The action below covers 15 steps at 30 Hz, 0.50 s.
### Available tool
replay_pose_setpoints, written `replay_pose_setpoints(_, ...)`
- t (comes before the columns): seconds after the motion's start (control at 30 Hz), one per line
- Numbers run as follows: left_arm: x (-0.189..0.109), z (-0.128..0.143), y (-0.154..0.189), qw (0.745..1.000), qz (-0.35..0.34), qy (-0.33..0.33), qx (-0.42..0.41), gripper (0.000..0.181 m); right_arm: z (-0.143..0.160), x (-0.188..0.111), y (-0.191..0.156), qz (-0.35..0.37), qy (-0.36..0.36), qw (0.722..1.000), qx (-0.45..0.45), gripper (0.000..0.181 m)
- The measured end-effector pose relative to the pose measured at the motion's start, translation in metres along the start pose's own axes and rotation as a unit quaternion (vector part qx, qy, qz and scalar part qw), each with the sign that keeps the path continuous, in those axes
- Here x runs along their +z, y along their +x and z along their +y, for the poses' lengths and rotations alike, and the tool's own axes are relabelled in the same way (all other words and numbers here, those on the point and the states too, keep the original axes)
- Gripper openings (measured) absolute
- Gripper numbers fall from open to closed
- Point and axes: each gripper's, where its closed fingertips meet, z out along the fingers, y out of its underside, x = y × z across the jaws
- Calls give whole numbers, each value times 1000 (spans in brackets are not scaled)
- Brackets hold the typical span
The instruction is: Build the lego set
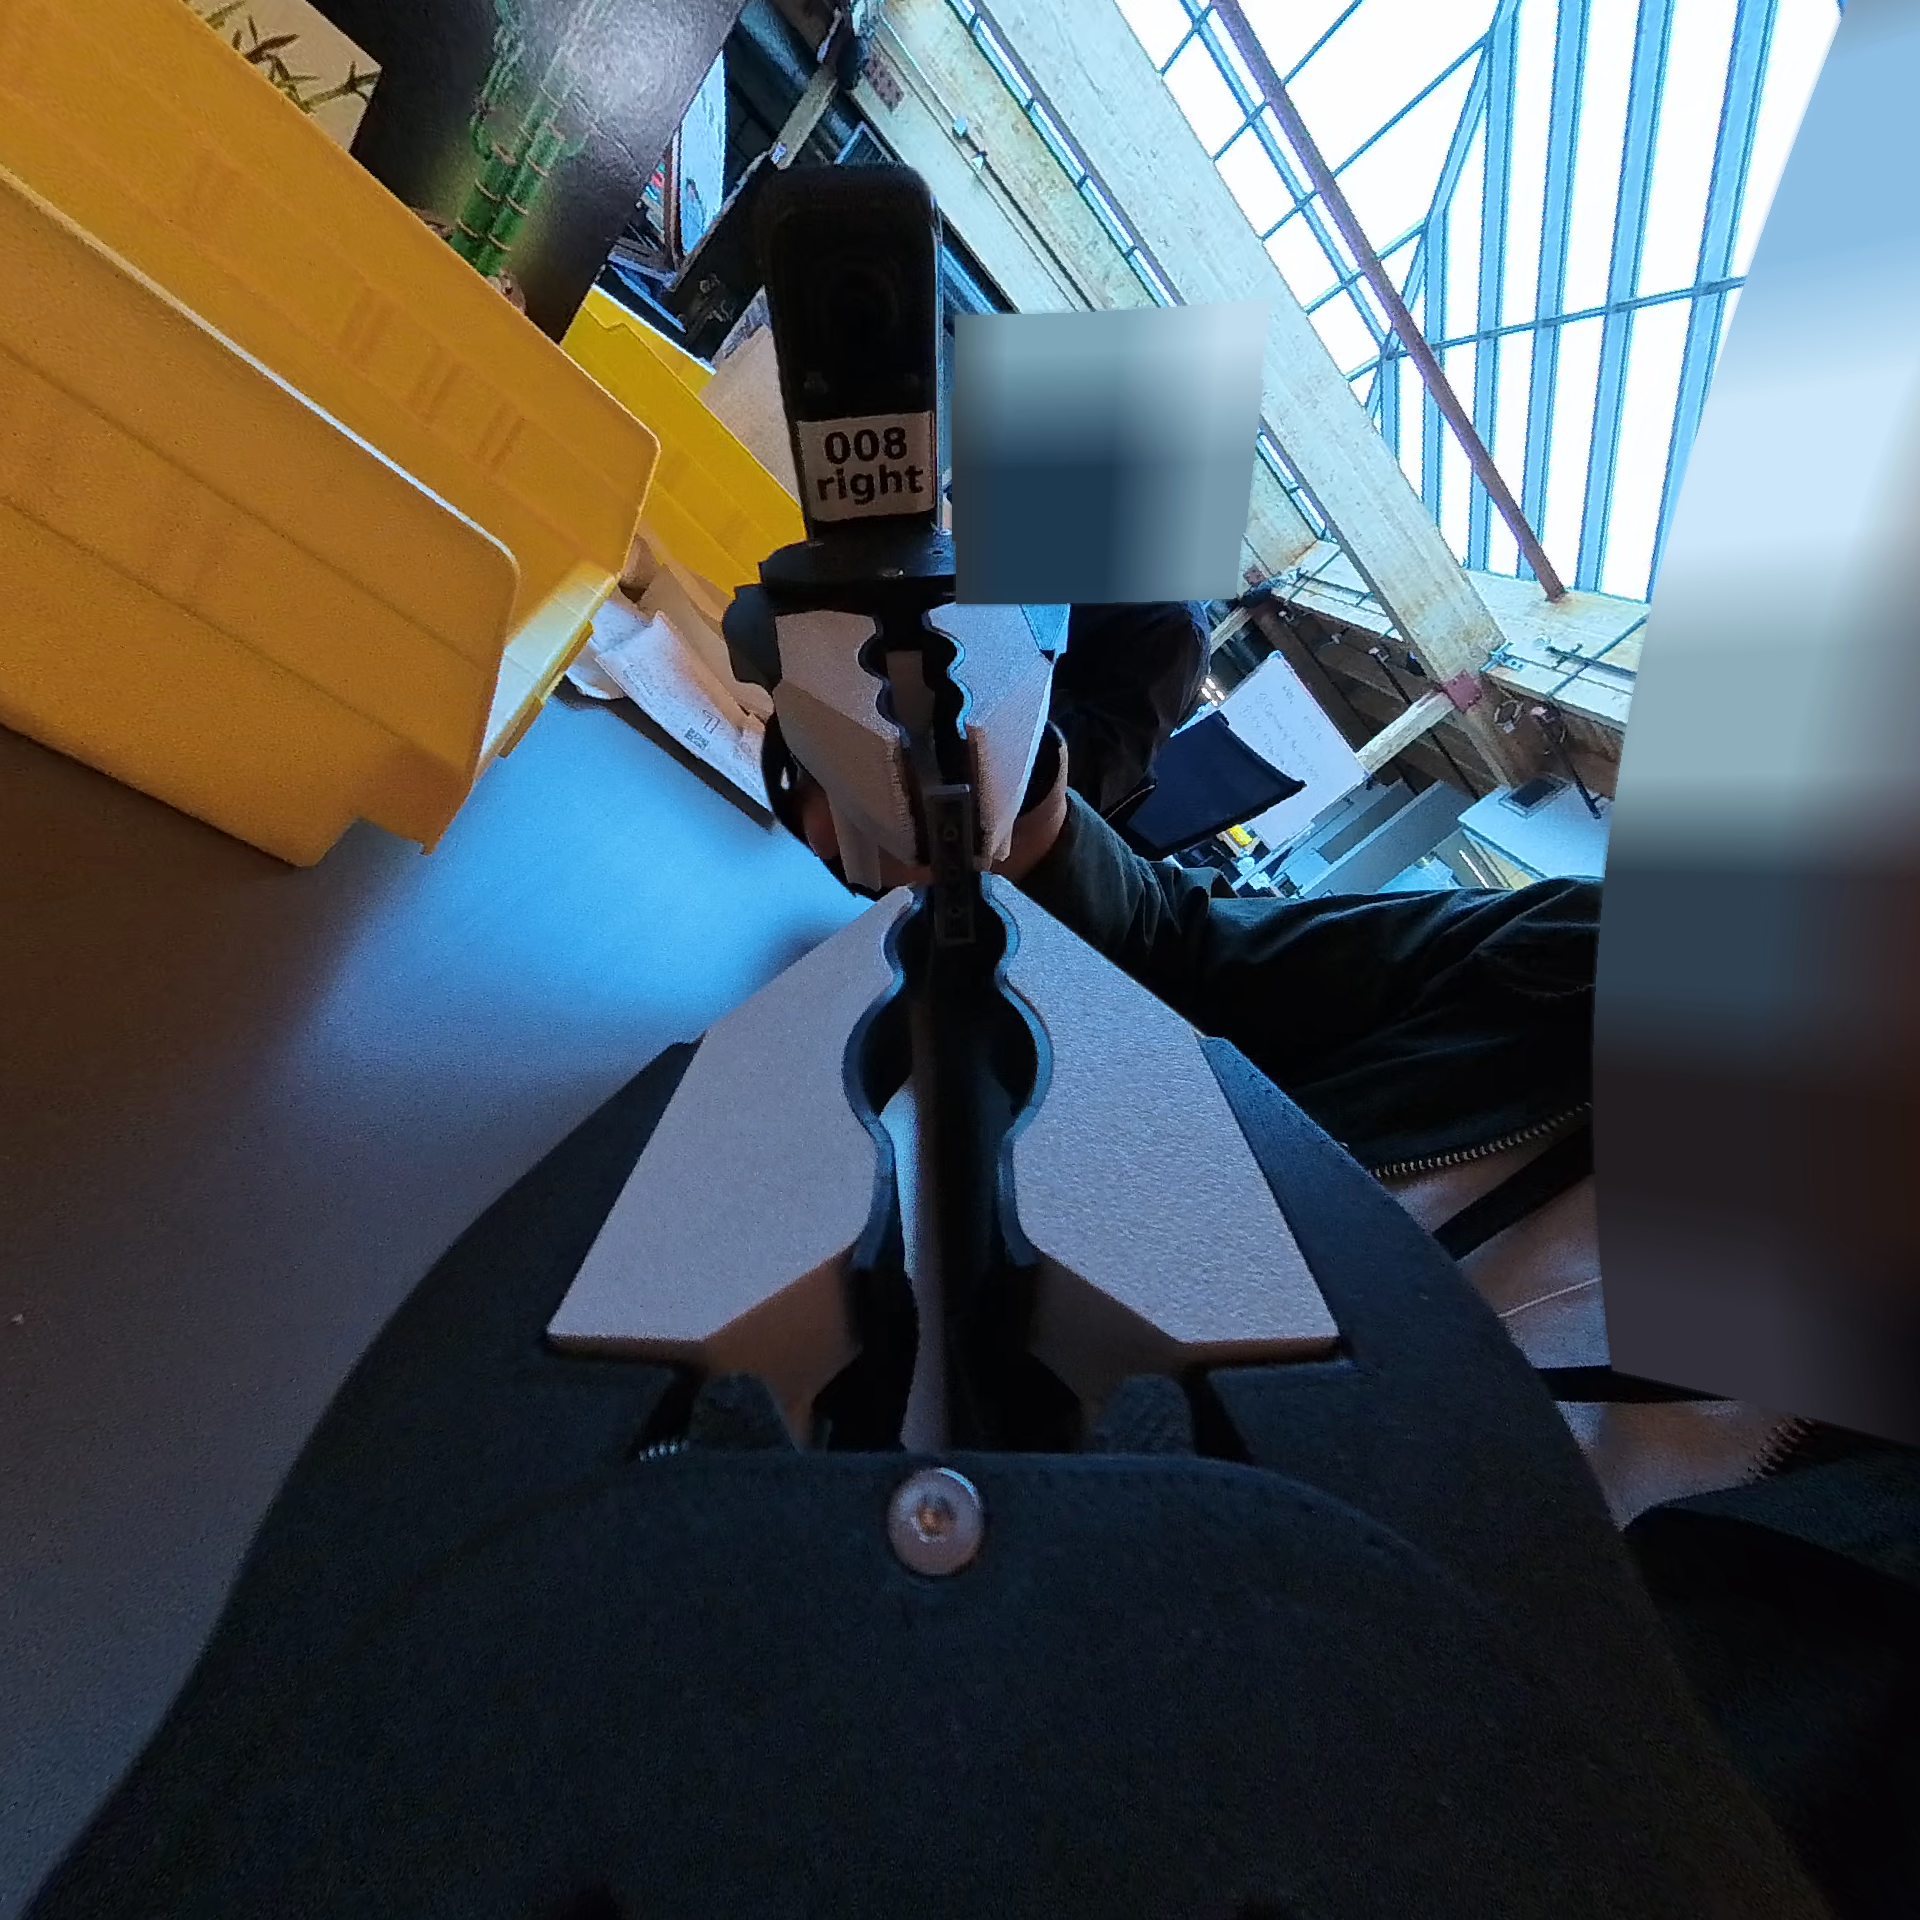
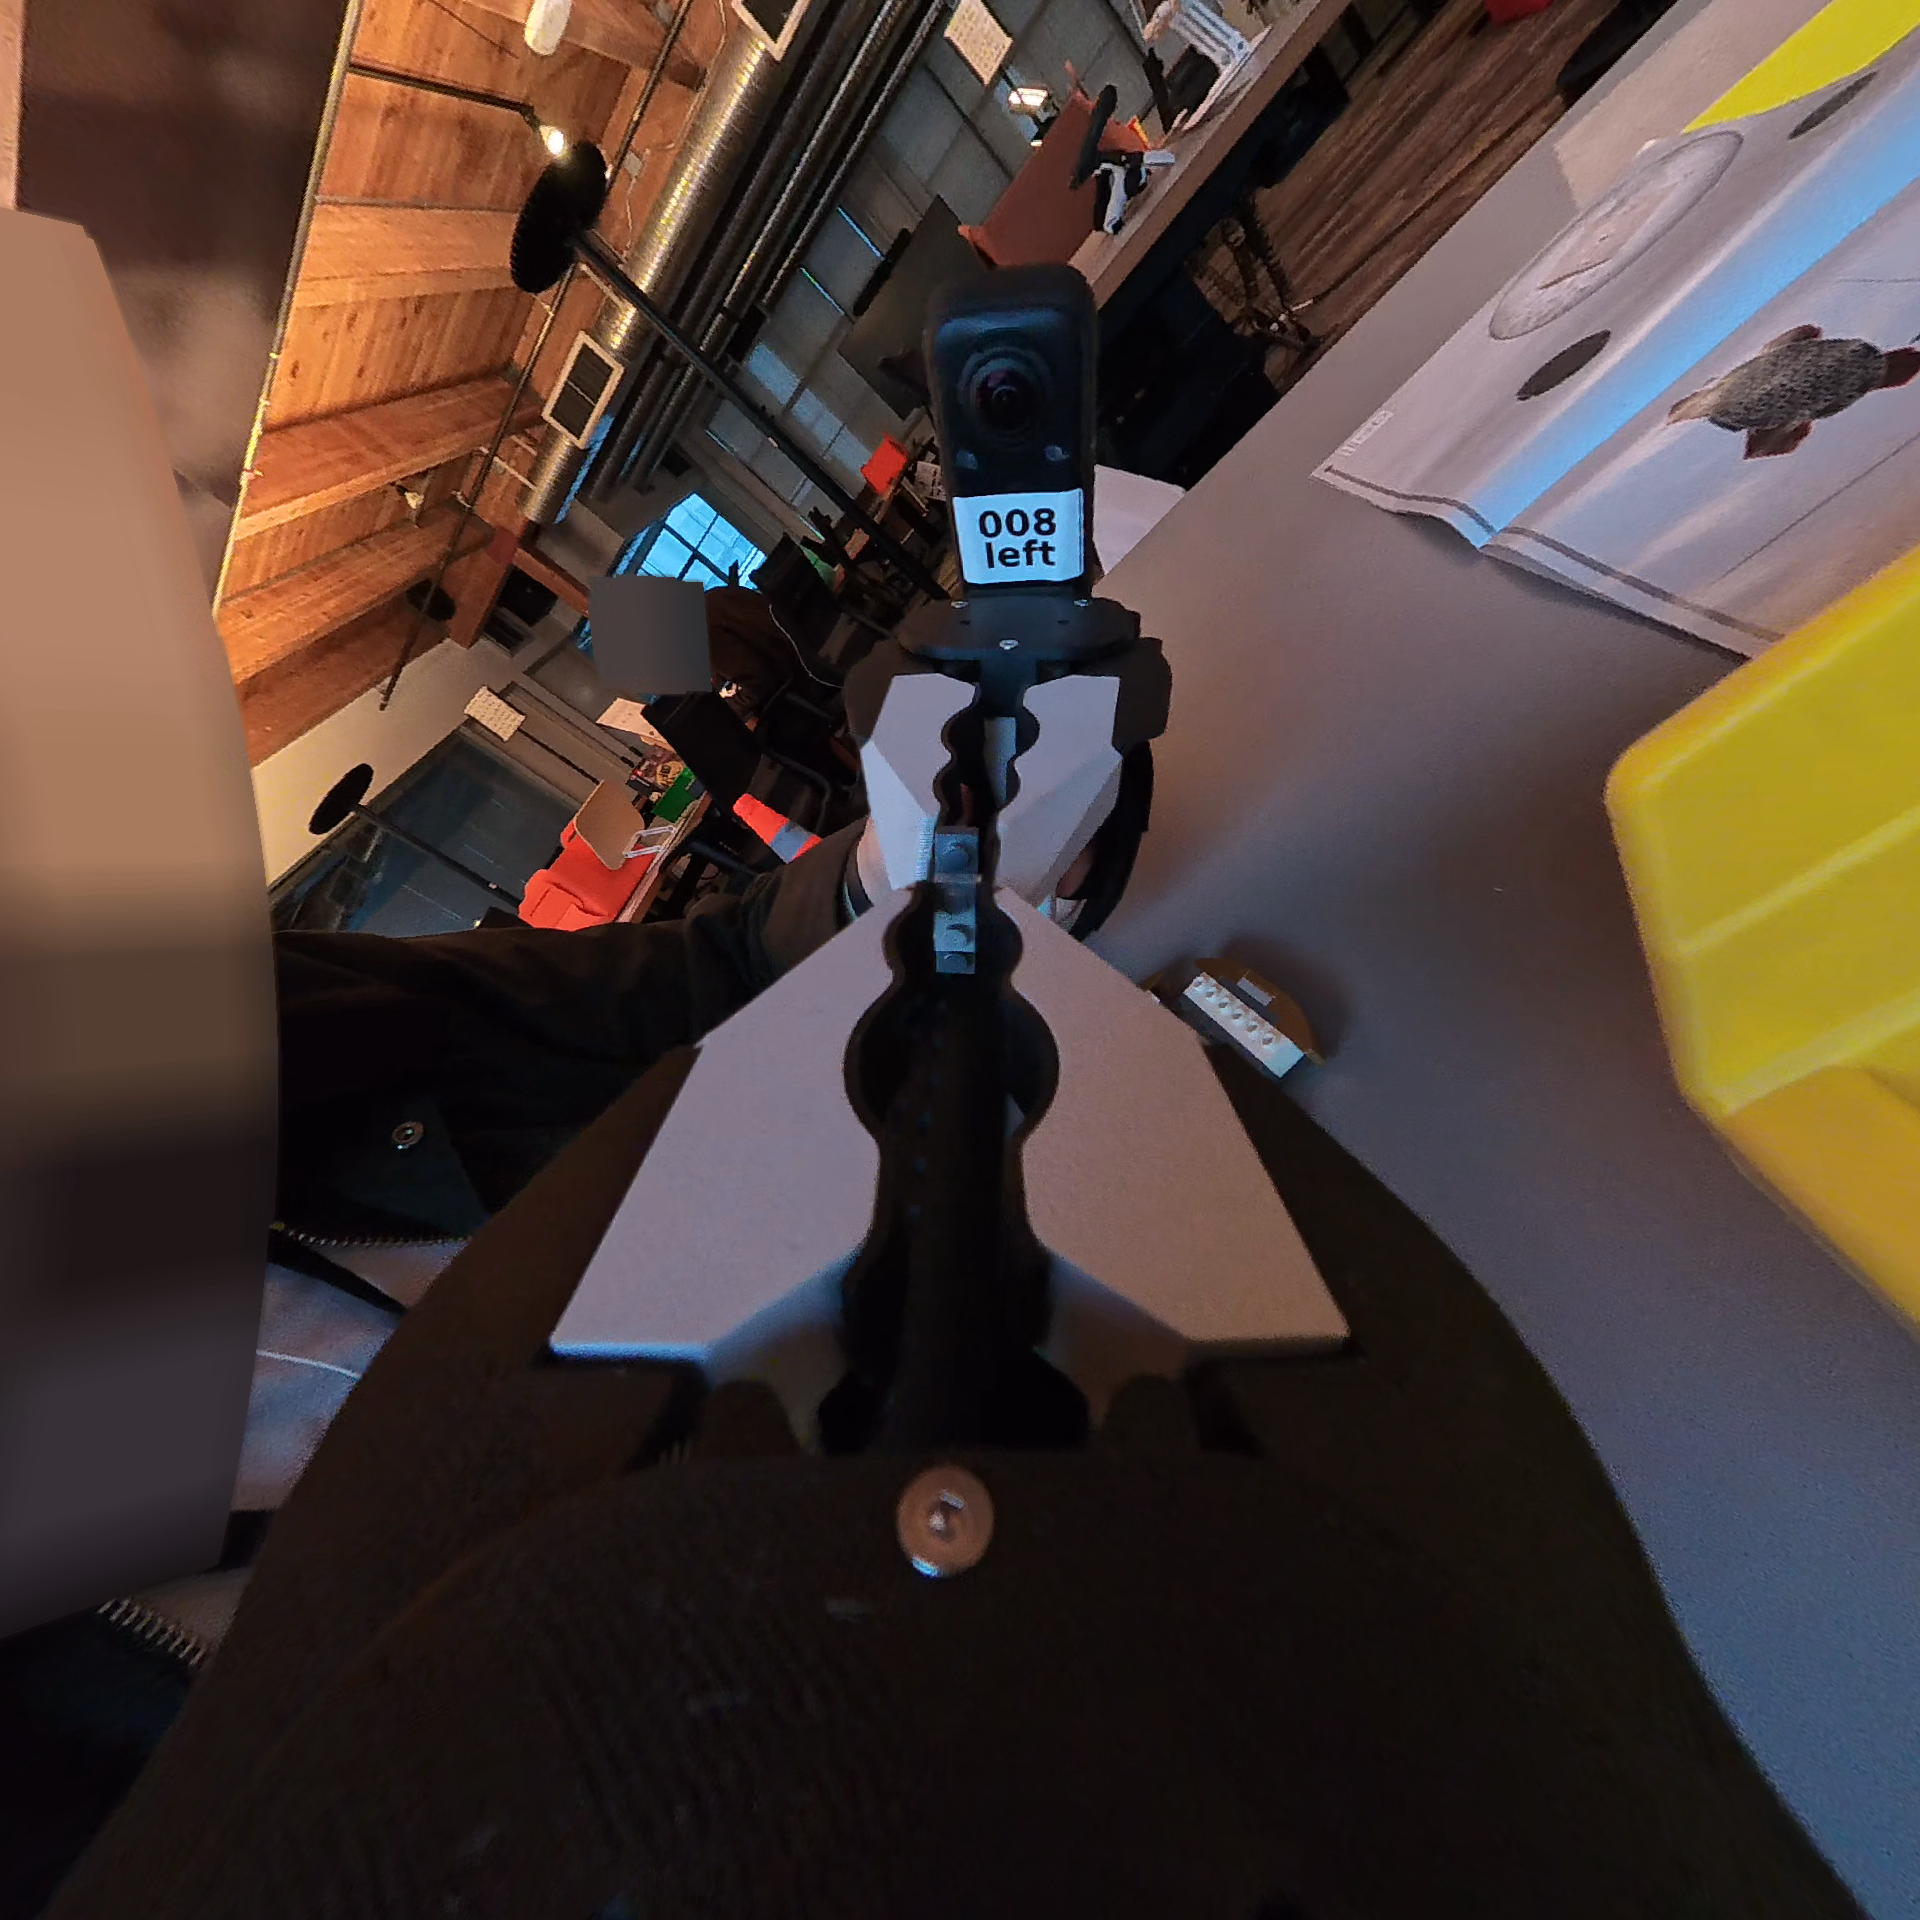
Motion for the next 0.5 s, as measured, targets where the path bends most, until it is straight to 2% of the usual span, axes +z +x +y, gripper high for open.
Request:
replay_pose_setpoints(0.1, 1, 1, 5, 1000, 18, -3, -10, 5, 2, 0, -3, -9, -8, 1000, 3, 5)
replay_pose_setpoints(0.5, 1, -2, 37, 990, 133, 12, -46, 6, 0, 3, -34, -135, -3, 988, 68, 5)
